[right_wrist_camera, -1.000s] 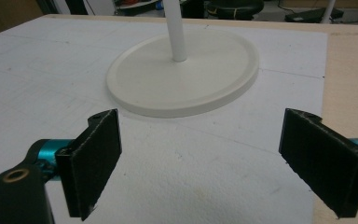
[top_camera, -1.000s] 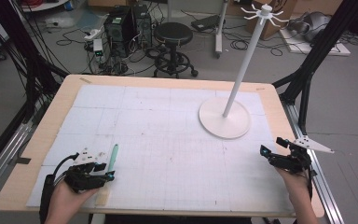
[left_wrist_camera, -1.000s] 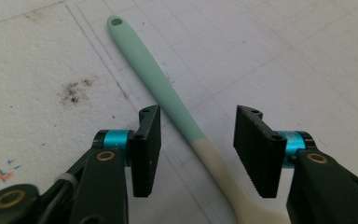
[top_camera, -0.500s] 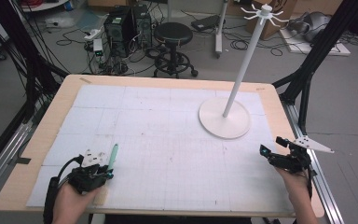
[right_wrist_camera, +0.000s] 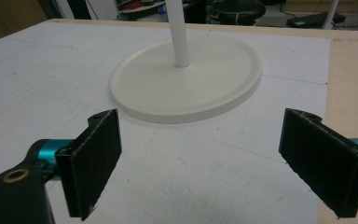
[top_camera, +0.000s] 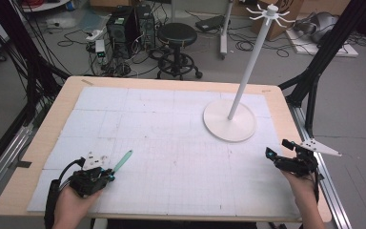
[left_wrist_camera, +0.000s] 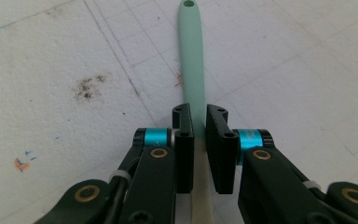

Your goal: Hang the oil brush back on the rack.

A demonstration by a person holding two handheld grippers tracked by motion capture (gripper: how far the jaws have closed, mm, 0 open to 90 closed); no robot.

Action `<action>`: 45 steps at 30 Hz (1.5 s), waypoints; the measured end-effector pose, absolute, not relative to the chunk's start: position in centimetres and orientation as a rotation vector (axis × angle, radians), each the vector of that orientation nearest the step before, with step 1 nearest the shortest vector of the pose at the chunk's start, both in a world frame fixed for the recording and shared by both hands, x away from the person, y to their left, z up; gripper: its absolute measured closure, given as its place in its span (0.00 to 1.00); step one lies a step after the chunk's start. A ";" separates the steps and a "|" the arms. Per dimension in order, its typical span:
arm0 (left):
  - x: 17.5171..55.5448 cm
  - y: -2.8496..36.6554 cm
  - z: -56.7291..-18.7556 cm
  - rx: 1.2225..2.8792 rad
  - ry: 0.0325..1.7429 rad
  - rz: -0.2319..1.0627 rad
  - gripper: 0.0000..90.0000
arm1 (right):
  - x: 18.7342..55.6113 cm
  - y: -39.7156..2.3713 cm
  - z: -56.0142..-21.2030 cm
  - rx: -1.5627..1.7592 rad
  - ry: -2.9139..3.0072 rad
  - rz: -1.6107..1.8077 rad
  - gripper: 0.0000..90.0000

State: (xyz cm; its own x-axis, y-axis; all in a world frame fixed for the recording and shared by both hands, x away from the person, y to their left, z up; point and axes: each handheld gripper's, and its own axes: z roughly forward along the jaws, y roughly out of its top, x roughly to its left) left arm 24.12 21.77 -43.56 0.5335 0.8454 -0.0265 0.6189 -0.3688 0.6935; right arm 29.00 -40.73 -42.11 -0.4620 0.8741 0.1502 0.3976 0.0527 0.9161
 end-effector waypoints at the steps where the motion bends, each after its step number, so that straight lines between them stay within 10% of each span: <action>1: 24.2 21.9 -43.6 2.105 1.192 0.430 0.90 | 28.9 -40.7 -42.1 1.281 1.884 1.398 0.13; 45: 23.4 23.0 -44.6 1.977 1.107 0.461 0.91 | 28.8 -41.0 -42.1 1.295 1.884 1.395 0.14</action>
